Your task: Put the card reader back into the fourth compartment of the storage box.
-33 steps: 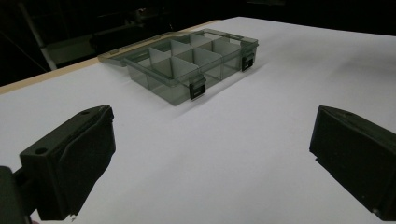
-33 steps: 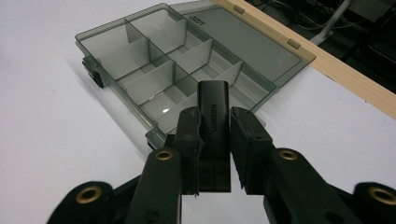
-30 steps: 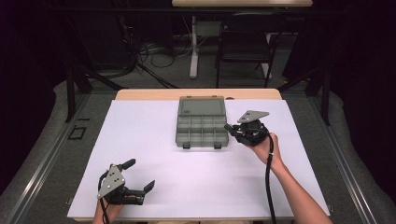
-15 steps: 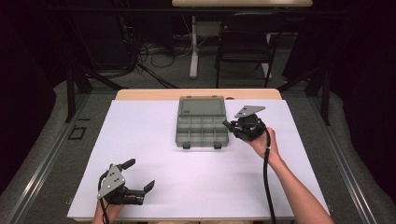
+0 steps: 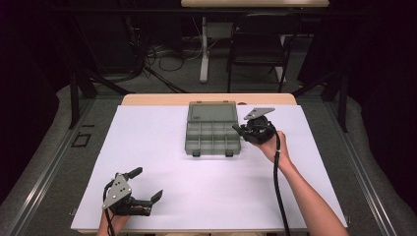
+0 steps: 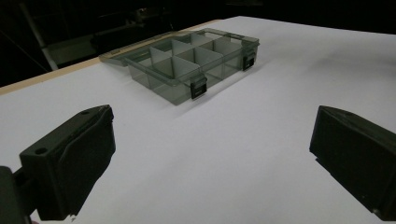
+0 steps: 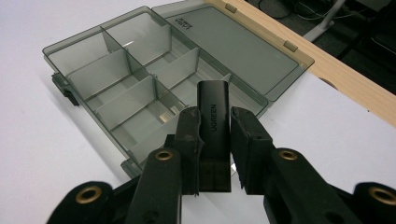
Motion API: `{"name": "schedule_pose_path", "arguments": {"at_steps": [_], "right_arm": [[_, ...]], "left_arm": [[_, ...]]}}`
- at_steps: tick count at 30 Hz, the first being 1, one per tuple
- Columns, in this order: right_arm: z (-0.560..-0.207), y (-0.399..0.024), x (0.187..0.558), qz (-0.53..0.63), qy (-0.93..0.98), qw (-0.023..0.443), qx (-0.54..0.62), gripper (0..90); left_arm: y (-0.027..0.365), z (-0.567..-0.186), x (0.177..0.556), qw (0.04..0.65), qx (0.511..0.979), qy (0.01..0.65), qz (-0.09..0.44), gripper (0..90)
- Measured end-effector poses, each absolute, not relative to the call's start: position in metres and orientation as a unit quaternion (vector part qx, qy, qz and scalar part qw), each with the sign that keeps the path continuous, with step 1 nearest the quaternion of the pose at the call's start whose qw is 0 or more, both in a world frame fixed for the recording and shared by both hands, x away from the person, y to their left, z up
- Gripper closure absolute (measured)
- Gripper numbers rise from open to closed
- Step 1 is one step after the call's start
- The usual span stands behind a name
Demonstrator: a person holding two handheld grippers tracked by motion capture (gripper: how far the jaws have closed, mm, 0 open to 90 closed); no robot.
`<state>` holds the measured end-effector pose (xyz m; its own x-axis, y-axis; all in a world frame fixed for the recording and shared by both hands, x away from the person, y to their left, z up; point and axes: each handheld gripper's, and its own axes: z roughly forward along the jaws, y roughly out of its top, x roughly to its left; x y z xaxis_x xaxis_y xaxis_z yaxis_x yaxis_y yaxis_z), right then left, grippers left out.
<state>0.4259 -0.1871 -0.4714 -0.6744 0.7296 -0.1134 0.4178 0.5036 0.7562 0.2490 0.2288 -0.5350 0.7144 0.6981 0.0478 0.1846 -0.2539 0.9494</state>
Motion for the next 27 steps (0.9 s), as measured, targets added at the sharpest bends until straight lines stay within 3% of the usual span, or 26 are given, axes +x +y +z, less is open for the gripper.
{"name": "schedule_pose_path", "arguments": {"at_steps": [27], "right_arm": [[-0.476,-0.176,0.453,0.348,0.832,0.208,0.379,73.2]], "left_arm": [[0.229,-0.535,0.249,0.536,0.755,0.292,0.239,0.3]]}}
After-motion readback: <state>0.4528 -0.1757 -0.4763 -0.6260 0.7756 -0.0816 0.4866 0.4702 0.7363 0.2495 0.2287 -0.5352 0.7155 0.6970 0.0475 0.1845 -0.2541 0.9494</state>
